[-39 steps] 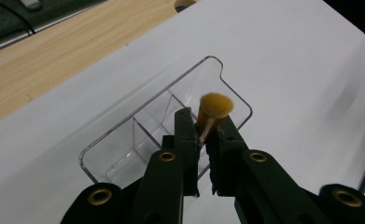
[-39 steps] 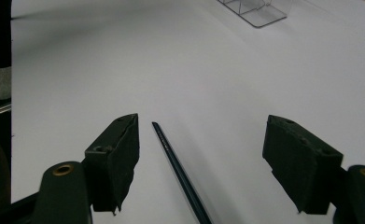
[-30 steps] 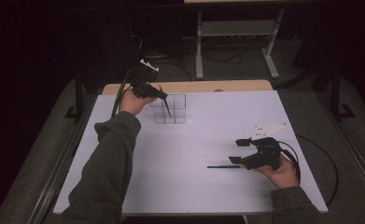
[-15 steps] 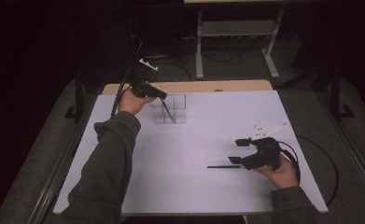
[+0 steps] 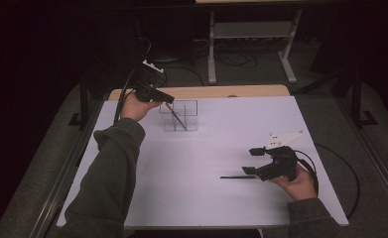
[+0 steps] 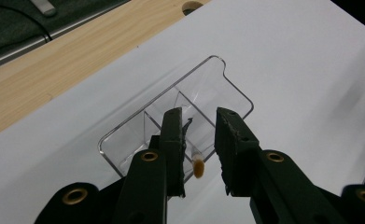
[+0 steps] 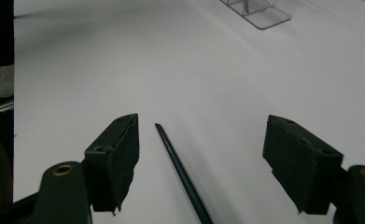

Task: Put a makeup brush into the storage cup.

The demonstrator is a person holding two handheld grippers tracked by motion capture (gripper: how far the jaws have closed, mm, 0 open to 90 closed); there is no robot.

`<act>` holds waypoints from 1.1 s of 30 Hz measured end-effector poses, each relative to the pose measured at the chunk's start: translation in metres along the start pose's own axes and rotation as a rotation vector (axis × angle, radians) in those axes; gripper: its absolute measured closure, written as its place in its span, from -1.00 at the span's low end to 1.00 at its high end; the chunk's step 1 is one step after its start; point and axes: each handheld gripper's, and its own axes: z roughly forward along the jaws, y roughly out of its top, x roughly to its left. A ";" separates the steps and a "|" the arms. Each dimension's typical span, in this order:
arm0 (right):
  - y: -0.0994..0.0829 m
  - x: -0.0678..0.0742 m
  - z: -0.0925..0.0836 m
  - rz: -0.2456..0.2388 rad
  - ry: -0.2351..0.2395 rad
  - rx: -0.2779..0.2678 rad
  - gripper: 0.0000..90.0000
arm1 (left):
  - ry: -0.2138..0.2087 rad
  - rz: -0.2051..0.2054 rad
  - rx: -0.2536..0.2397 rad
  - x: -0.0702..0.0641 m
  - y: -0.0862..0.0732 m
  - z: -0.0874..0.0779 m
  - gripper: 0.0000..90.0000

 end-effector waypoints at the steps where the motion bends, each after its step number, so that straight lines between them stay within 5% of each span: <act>1: 0.000 0.000 0.000 -0.003 0.001 0.001 -0.42 | 0.000 -0.006 -0.005 0.000 0.000 -0.002 0.61; 7: 0.001 0.001 -0.001 0.001 -0.003 -0.004 -0.42 | -0.013 -0.017 -0.044 -0.004 -0.003 -0.010 0.59; 33: 0.001 0.000 0.002 0.000 -0.003 0.013 -0.44 | -0.018 0.009 -0.079 -0.010 -0.012 -0.035 0.51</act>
